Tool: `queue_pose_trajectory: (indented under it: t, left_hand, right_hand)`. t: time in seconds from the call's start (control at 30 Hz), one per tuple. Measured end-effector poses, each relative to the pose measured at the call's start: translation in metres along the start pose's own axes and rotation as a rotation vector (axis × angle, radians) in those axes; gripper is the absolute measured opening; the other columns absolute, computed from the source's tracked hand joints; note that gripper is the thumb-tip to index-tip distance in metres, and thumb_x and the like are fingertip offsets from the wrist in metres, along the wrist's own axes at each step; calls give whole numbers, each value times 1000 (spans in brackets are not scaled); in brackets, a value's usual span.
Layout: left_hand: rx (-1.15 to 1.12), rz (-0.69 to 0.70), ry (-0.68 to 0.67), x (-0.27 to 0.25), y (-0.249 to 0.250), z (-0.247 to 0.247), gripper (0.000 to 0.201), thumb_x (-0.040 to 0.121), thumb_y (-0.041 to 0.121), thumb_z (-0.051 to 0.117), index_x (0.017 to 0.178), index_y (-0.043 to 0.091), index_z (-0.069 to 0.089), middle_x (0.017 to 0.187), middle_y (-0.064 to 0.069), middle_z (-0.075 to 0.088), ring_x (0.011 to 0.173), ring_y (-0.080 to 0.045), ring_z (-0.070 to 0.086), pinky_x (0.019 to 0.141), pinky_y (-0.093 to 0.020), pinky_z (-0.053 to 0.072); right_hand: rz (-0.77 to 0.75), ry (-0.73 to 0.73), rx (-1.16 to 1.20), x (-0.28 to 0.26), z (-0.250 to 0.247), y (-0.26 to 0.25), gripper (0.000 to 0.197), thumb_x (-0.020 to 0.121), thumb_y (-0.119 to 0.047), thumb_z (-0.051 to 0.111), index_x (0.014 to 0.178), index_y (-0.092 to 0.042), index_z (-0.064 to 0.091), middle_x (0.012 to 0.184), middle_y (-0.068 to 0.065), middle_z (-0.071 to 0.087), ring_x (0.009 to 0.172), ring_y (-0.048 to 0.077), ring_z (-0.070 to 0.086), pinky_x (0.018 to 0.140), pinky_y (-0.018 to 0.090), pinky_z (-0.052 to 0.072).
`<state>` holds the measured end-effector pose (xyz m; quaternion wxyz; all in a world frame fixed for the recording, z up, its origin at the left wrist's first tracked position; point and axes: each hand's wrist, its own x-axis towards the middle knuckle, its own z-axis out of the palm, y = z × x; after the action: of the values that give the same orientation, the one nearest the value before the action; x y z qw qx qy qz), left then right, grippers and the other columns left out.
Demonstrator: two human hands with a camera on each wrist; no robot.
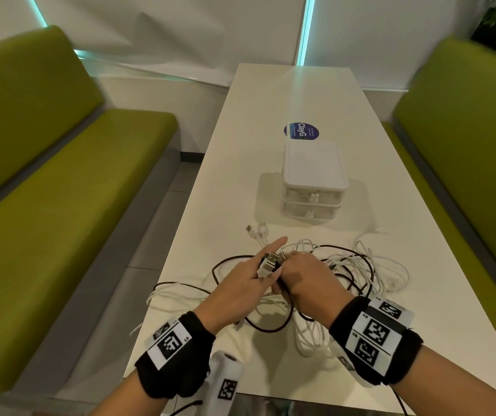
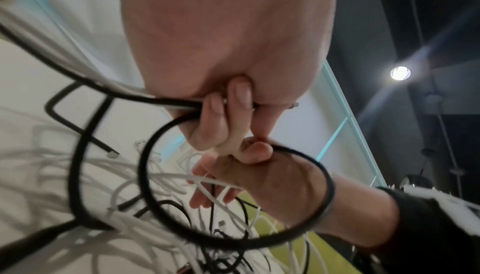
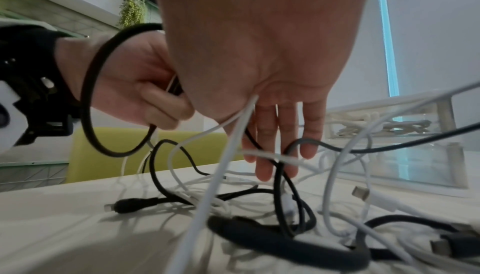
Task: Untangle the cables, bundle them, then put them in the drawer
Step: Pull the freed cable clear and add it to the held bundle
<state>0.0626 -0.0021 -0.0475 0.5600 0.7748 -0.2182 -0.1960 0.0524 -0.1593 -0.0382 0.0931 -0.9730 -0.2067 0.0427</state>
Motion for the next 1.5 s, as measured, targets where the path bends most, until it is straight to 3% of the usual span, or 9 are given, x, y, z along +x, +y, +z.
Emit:
queue_pose_trajectory:
  t: [0.2,0.3,0.4,0.57,0.8,0.97,1.13,1.3,1.5]
  left_hand:
    - [-117,-32,45,3,-2,-9,47,101,21,47,135,53,43,63,11,39,58,-9,34,59,-25,32]
    - [181,-66,18,7,2,-11,49,101,34,46,144,50,30,74,1,58,64,-11,47,69,-36,42]
    - [196,-74,-28,4,3,1,49,102,35,43,146,48,25,78,6,62,61,-7,47,63,-25,37]
    - [-151,-58,-56,0,2,6,49,102,11,45,136,46,40,72,6,53,57,-2,43,60,-16,35]
    - [-213,-147,-69,-1,5,6,45,103,23,43,142,45,37,63,10,51,55,-10,27,53,-21,26]
    - [-430,-135,58,-5,19,3,48,98,-2,40,137,25,49,65,0,48,46,-1,38,49,-14,30]
    - [-373,-22,260,-8,20,-32,51,96,-2,40,132,30,56,59,1,41,47,-8,24,43,-20,16]
    - [-299,17,388,-14,13,-47,32,97,0,39,102,18,65,64,11,52,51,-14,23,47,-29,16]
    - [-381,98,629,-9,12,-57,36,98,-2,38,119,18,59,60,-1,43,48,-8,26,41,-20,19]
  right_hand:
    - [58,122,-39,0,6,4,12,91,-18,58,82,-11,63,74,8,65,69,33,63,55,34,39]
    - [89,126,-127,-1,-2,-1,6,88,-17,65,83,-14,66,75,5,64,68,28,61,55,31,32]
    - [129,108,-21,-4,-7,-8,17,73,-9,73,64,-19,64,67,2,62,61,24,59,55,28,29]
    - [77,87,-87,-4,7,1,10,83,-18,61,73,-21,59,76,3,63,74,27,60,62,35,40]
    - [61,205,-159,-5,3,-2,31,47,-24,90,52,-21,60,57,0,53,57,22,55,48,32,44]
    - [80,292,-164,-3,3,1,12,72,-24,78,70,-18,68,58,-2,53,58,23,57,53,29,39]
    - [241,245,-36,4,0,9,37,100,-38,47,74,-15,58,75,4,65,73,29,59,66,31,30]
    - [262,186,-71,3,3,-3,29,93,-28,50,67,-16,46,64,8,62,61,33,54,62,33,37]
    - [209,-124,-180,-1,1,-6,19,93,-25,46,76,-18,40,71,-1,54,59,21,41,87,35,33]
